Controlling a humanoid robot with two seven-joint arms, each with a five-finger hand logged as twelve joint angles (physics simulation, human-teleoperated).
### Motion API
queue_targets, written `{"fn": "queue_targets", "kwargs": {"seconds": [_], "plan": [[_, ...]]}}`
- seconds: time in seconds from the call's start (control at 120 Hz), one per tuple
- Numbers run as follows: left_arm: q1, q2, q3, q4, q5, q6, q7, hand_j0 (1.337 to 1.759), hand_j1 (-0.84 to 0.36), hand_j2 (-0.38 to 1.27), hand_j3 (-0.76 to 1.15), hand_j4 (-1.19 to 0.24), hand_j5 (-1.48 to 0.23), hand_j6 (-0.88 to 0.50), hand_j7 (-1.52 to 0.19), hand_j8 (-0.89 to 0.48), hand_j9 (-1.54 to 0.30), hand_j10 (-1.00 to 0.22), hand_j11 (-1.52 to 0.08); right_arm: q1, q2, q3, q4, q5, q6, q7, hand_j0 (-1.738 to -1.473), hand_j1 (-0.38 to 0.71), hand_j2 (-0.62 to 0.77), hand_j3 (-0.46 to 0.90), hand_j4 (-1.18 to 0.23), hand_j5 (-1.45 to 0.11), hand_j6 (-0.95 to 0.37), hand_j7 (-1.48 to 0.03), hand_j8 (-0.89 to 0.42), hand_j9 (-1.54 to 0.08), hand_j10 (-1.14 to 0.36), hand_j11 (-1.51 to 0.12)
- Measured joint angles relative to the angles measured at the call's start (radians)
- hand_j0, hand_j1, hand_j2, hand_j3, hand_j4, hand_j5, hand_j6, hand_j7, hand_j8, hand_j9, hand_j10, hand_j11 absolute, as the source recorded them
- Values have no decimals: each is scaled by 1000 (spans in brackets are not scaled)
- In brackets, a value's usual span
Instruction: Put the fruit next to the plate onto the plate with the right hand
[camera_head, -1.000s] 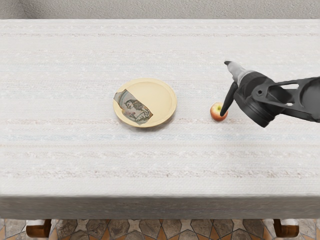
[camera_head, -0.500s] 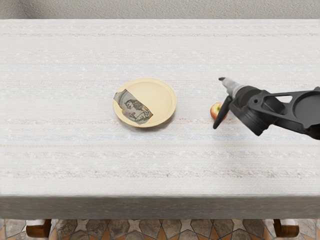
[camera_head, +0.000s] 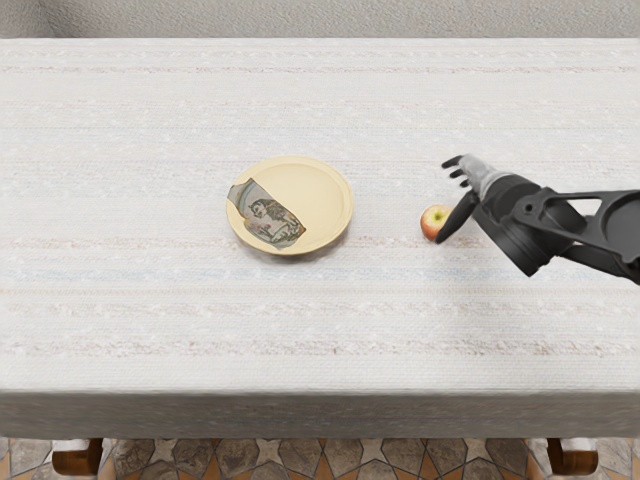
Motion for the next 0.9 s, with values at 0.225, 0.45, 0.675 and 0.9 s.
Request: {"fn": "queue_targets", "kwargs": {"seconds": [0.225, 0.45, 0.675, 0.9], "plan": [[0, 0, 0, 0, 0, 0, 0, 1658, 341, 2, 0, -7, -9, -7, -9, -7, -9, -7, -9, -48, 6, 0, 2, -39, -33, 3, -1658, -82, -43, 0, -224, -290, -225, -290, -224, -290, -224, -290], [0, 0, 0, 0, 0, 0, 0, 1658, 341, 2, 0, -7, -9, -7, -9, -7, -9, -7, -9, -59, 12, 1, 2, -47, -37, 4, -1658, -75, -44, 0, -230, -299, -231, -298, -231, -298, -230, -298], [0, 0, 0, 0, 0, 0, 0, 1658, 341, 2, 0, -7, -9, -7, -9, -7, -9, -7, -9, -58, 30, 1, 0, -47, -37, 5, -1658, -63, -46, 0, -240, -311, -241, -311, -240, -311, -240, -311], [0, 0, 0, 0, 0, 0, 1, 1658, 341, 2, 0, -7, -9, -7, -9, -7, -9, -7, -9, -52, 51, 1, -1, -47, -37, 5, -1658, 18, -60, 0, -308, -399, -308, -399, -308, -399, -308, -399]]}}
